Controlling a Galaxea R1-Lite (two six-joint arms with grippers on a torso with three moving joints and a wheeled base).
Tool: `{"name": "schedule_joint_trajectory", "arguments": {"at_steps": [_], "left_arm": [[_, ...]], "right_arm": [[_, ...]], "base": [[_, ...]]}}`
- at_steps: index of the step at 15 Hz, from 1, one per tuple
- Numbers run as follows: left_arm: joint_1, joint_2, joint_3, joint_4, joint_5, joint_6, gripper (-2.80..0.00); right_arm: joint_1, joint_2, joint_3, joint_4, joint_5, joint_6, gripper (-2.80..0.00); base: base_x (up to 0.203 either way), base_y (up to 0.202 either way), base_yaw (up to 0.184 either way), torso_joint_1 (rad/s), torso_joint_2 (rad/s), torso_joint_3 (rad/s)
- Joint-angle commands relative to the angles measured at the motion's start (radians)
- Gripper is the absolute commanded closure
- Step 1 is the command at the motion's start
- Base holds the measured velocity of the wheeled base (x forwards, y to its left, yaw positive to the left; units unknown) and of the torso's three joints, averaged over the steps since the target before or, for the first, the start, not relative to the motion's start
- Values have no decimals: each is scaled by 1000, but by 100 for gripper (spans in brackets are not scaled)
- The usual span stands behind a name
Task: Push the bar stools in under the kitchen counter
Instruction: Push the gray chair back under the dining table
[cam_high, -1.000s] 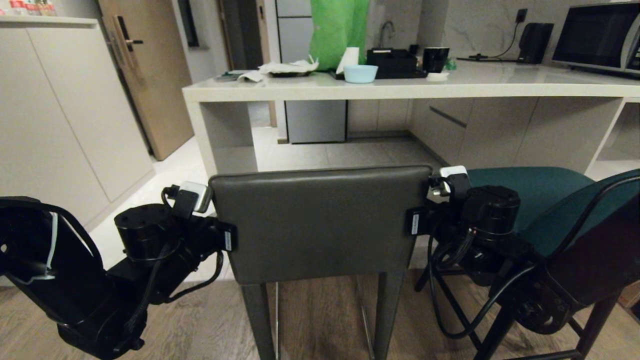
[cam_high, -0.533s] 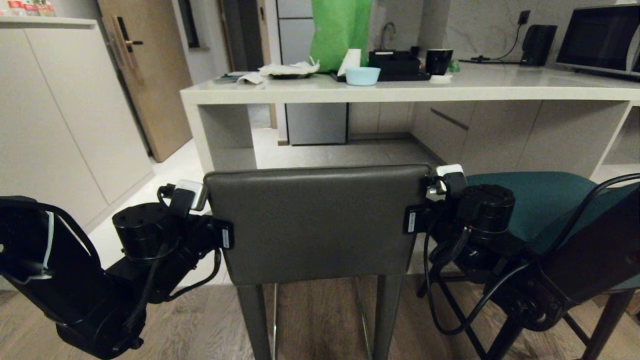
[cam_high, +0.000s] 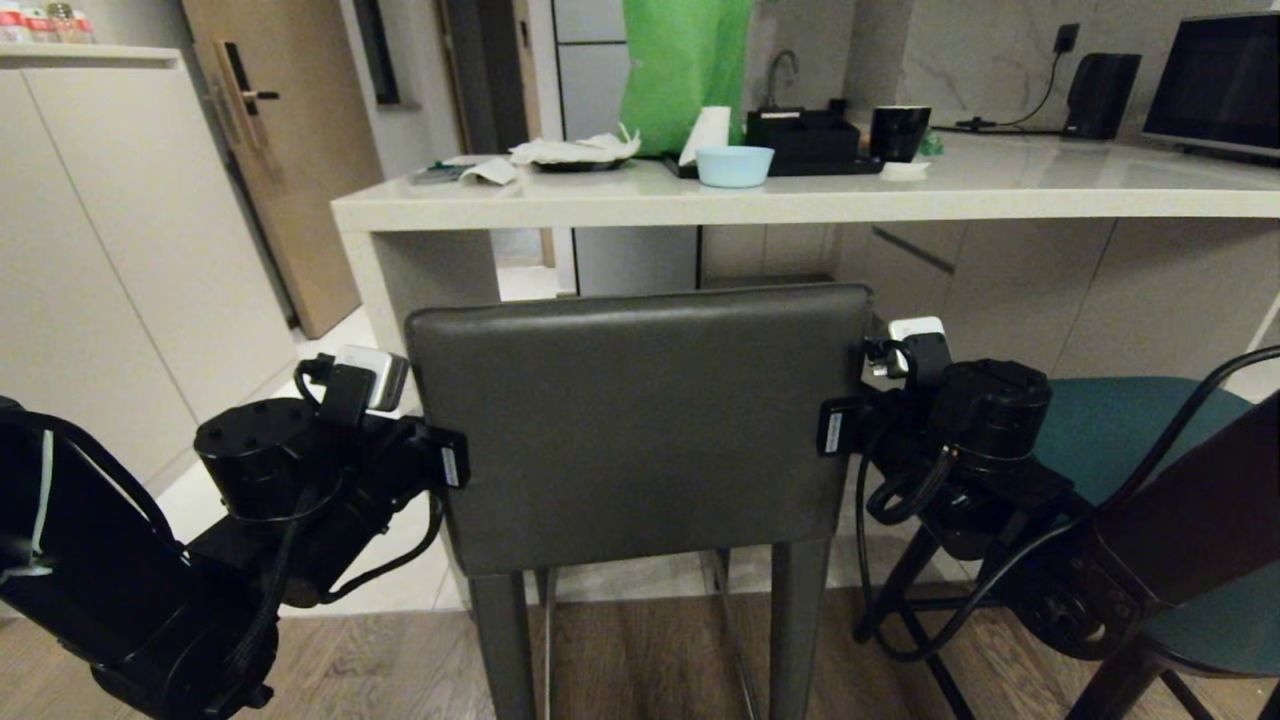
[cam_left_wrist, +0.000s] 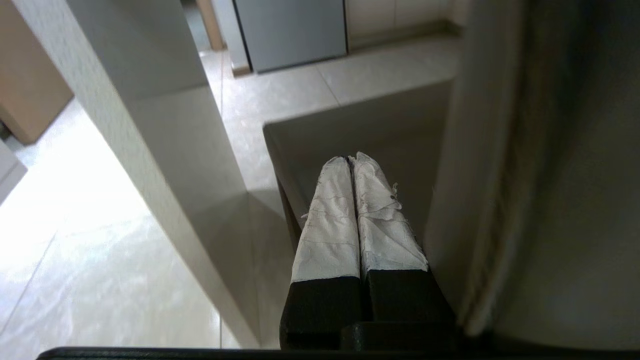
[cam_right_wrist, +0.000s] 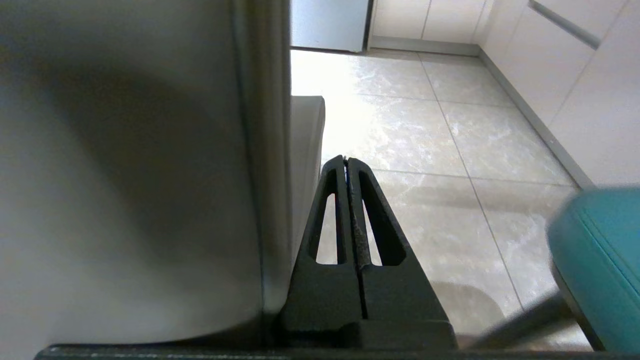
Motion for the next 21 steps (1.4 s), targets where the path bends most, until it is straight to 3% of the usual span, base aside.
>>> {"name": "schedule_joint_trajectory", "arguments": {"at_steps": [1,3,6,10,15,18,21], "left_arm": [[-2,1,38,-16,2,3,0],[-5,6,101,-81,1,4,0],[-10,19,151,-94,0,6,0],[-54,14,186,-94,1,0,0],[-62,24,139,-94,2,5,0],[-55,39,73,-94,1,10,0],[-34,38,-31,-5,0,11,0]], "right_arm": [[2,1,2,-1,-1,-3,0],[9,1,4,-1,-1,-2,0],[30,2,-8,1,-4,-5,0],[54,-18,-97,19,-1,-92,0],[53,-17,41,-15,-1,-57,0],[51,-17,138,-104,1,-52,0],[48,-17,164,-141,2,-52,0]], "base": [[81,0,6,7,7,6],[0,0,0,0,0,0],[0,0,0,0,0,0],[0,0,0,0,0,0],[0,0,0,0,0,0],[0,0,0,0,0,0],[0,0,0,0,0,0]]}}
